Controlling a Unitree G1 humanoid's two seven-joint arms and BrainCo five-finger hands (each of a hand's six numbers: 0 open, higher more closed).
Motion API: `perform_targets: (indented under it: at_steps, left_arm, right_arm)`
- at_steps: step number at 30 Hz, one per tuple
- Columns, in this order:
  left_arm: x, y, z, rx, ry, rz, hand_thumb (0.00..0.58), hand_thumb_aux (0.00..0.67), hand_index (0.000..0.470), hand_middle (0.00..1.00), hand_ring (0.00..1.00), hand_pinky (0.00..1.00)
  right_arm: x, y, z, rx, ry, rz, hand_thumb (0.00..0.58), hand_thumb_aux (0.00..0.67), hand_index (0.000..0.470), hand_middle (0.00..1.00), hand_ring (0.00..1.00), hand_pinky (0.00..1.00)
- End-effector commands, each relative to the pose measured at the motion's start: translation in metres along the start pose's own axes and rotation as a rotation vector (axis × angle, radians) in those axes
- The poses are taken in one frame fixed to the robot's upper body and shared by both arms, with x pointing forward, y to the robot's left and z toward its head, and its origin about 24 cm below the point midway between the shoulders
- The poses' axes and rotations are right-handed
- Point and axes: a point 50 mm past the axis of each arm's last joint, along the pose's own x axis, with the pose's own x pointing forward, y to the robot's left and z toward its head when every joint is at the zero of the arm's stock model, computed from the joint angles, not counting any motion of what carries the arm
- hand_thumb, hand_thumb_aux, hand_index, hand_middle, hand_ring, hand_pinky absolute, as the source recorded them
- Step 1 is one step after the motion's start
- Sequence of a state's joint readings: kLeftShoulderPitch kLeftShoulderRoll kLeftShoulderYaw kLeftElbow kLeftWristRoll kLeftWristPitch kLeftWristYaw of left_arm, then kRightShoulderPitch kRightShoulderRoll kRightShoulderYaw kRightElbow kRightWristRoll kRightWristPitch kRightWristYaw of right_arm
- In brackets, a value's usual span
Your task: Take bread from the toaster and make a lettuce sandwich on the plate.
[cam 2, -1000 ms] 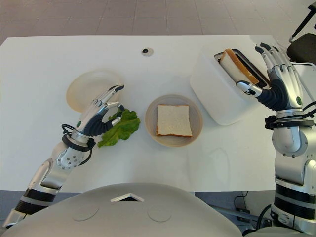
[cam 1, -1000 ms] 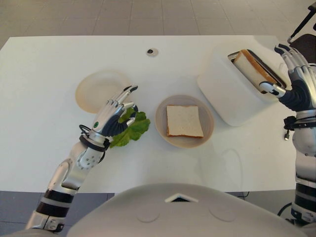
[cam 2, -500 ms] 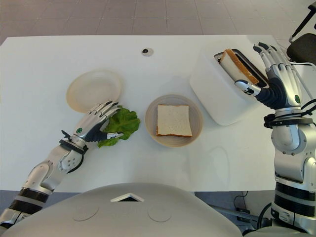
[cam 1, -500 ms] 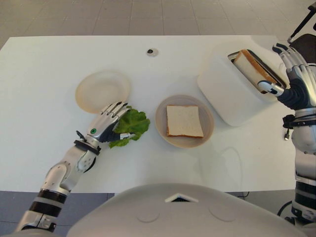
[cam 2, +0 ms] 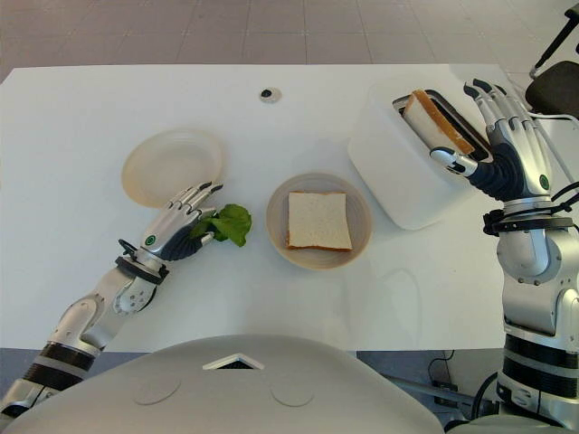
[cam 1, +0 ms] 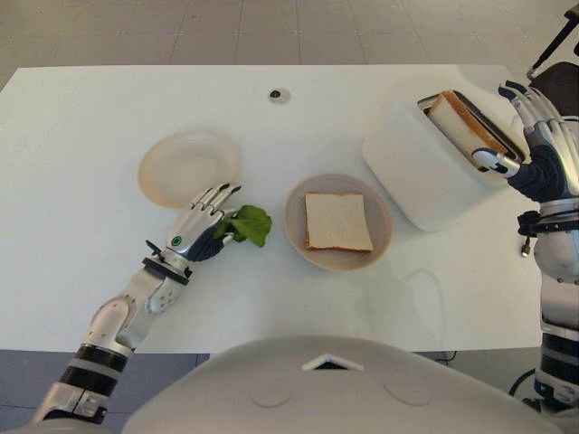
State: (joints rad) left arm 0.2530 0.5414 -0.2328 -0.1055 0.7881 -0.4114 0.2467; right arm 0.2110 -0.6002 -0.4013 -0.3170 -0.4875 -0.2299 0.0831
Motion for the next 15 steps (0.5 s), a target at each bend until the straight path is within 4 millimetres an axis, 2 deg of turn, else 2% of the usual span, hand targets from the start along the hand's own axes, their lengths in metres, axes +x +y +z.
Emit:
perform_targets:
  at_steps: [1, 4, 6, 11, 12, 14, 15]
  left_arm:
    - [0.026, 0.012, 0.029, -0.169, -0.124, 0.074, 0.58, 0.67, 0.47, 0.0, 0.0, 0.0]
    - [0.043, 0.007, 0.049, -0.247, -0.221, 0.035, 0.58, 0.67, 0.47, 0.0, 0.0, 0.0]
    - [0.053, -0.003, 0.057, -0.258, -0.26, -0.02, 0.58, 0.67, 0.47, 0.0, 0.0, 0.0]
    - [0.078, -0.038, 0.066, -0.225, -0.308, -0.133, 0.58, 0.67, 0.47, 0.0, 0.0, 0.0]
    - [0.083, -0.045, 0.066, -0.219, -0.307, -0.147, 0.58, 0.662, 0.464, 0.0, 0.0, 0.0]
    - [0.09, -0.055, 0.065, -0.22, -0.301, -0.152, 0.573, 0.596, 0.418, 0.0, 0.0, 0.0]
    - [0.093, -0.058, 0.066, -0.211, -0.302, -0.149, 0.576, 0.612, 0.429, 0.0, 0.0, 0.0]
  right_arm:
    - [0.003, -0.001, 0.002, 0.004, -0.014, -0.001, 0.0, 0.0, 0.0, 0.0, 0.0, 0.0]
    - [0.003, -0.002, 0.001, 0.001, -0.013, -0.009, 0.0, 0.0, 0.0, 0.0, 0.0, 0.0]
    - [0.003, -0.002, 0.001, 0.0, -0.012, -0.013, 0.0, 0.0, 0.0, 0.0, 0.0, 0.0]
    - [0.004, -0.003, -0.001, -0.002, -0.007, -0.027, 0.0, 0.0, 0.0, 0.0, 0.0, 0.0]
    - [0.004, -0.003, -0.001, -0.003, -0.007, -0.029, 0.0, 0.0, 0.0, 0.0, 0.0, 0.0]
    - [0.004, -0.003, -0.002, -0.005, -0.005, -0.032, 0.0, 0.0, 0.0, 0.0, 0.0, 0.0]
    - [0.004, -0.003, -0.002, -0.004, -0.004, -0.033, 0.0, 0.0, 0.0, 0.0, 0.0, 0.0]
